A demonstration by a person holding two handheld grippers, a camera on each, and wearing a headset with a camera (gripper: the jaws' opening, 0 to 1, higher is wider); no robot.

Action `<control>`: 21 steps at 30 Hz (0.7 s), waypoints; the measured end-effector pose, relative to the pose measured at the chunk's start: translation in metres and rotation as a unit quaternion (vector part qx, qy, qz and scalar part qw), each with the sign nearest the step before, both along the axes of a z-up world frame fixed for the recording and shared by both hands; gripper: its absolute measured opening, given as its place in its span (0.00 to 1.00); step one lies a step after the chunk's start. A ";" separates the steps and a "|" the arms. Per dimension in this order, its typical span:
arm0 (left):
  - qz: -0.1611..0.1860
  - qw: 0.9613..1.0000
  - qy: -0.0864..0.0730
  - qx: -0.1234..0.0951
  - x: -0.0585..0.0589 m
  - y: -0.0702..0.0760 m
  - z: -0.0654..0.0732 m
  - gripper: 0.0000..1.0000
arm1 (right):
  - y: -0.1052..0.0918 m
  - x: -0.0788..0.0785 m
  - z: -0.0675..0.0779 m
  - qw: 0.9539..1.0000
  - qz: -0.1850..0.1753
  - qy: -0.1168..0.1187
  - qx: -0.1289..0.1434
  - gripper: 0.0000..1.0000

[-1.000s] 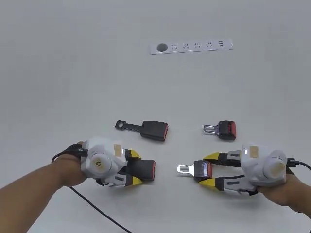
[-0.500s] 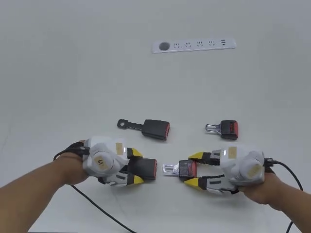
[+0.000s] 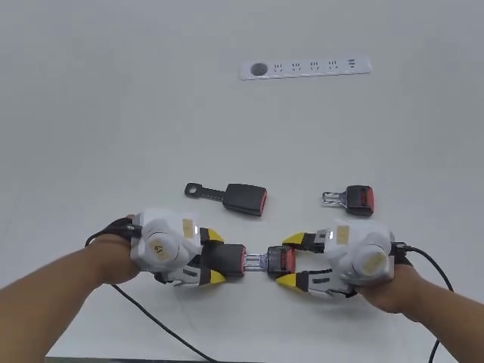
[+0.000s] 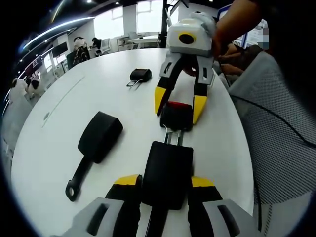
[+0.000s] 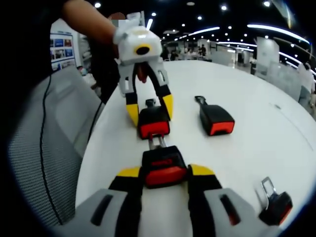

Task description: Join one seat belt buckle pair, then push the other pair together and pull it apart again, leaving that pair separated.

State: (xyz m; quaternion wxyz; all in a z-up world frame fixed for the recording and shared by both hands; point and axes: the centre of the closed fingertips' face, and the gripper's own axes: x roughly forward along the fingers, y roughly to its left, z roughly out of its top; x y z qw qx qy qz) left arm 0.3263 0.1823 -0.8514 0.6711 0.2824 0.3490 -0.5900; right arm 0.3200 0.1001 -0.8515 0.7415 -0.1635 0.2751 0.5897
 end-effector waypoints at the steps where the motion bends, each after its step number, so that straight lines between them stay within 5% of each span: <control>1: 0.000 1.000 0.000 0.000 0.000 0.000 0.000 0.38 | 0.000 0.000 0.000 1.000 0.001 0.000 -0.002 0.35; 21: -0.002 1.000 0.000 0.004 -0.001 0.001 0.000 0.38 | 0.017 0.000 0.002 1.000 0.004 0.004 0.001 0.35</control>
